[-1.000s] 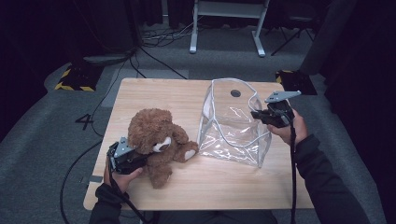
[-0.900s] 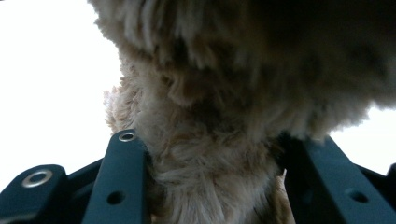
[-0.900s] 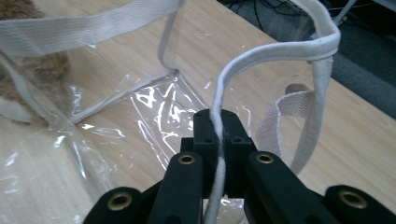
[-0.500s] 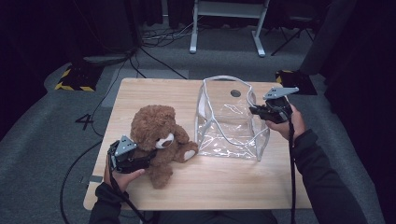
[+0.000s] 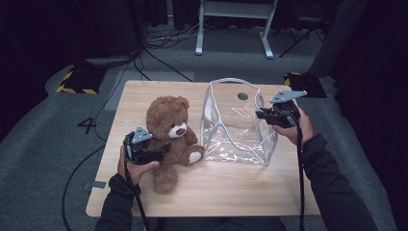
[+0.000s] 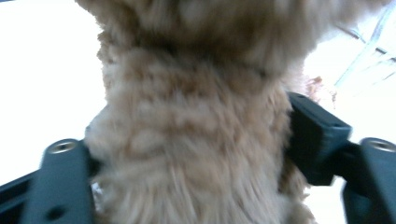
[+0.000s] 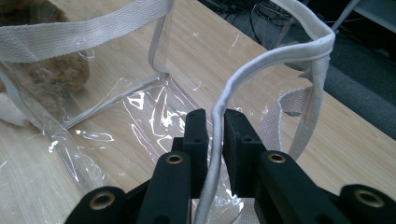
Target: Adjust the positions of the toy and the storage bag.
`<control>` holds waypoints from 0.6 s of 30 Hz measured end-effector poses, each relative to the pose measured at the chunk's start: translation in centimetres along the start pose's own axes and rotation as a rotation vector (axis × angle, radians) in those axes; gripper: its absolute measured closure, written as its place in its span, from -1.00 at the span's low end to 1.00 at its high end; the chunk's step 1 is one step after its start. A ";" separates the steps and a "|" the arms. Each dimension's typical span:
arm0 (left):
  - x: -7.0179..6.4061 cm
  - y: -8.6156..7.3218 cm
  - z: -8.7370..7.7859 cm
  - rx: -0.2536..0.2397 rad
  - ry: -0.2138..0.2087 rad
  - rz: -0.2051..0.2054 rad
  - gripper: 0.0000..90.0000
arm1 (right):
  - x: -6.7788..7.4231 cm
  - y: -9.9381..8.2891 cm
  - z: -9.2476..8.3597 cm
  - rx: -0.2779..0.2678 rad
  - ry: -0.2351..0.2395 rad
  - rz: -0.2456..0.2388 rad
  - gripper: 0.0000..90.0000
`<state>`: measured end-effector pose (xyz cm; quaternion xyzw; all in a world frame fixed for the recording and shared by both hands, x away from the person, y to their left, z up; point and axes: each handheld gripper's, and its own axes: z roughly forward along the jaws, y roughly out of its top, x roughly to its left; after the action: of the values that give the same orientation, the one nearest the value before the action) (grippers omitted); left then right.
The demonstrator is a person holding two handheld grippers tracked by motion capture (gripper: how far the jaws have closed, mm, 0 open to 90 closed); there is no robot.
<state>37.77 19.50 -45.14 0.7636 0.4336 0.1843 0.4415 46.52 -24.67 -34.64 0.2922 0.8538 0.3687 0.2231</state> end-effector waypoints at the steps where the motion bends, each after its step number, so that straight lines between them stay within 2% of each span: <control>1: -0.1 0.0 0.1 0.004 0.007 0.011 -0.05 | 0.0 -0.1 -0.1 -0.002 0.004 0.002 0.71; 2: -0.3 0.1 0.1 0.007 0.012 0.021 -0.05 | 0.0 -0.1 -0.1 -0.002 0.004 0.002 0.71; 4: -0.6 -0.1 0.1 0.011 0.023 0.046 0.11 | 0.0 -0.1 -0.3 -0.012 0.007 0.005 0.64; 7: -0.8 -0.3 -0.2 0.012 0.032 0.057 0.25 | 0.0 -0.2 -0.7 -0.030 0.004 0.014 0.49; 12: -0.8 -1.0 -0.7 0.003 0.032 0.062 0.30 | -0.3 -0.3 -2.1 -0.059 -0.036 0.046 0.06; 15: -0.8 -1.2 -0.9 0.003 0.028 0.060 0.31 | -0.5 -0.5 -2.7 -0.082 -0.041 0.061 -0.06; 18: -0.7 -1.4 -1.0 -0.002 0.019 0.057 0.31 | -0.8 -0.7 -3.8 -0.108 -0.070 0.075 -0.30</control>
<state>36.07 19.77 -45.71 0.7735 0.4155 0.2046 0.4327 44.63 -27.53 -32.70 0.3242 0.8129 0.4117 0.2543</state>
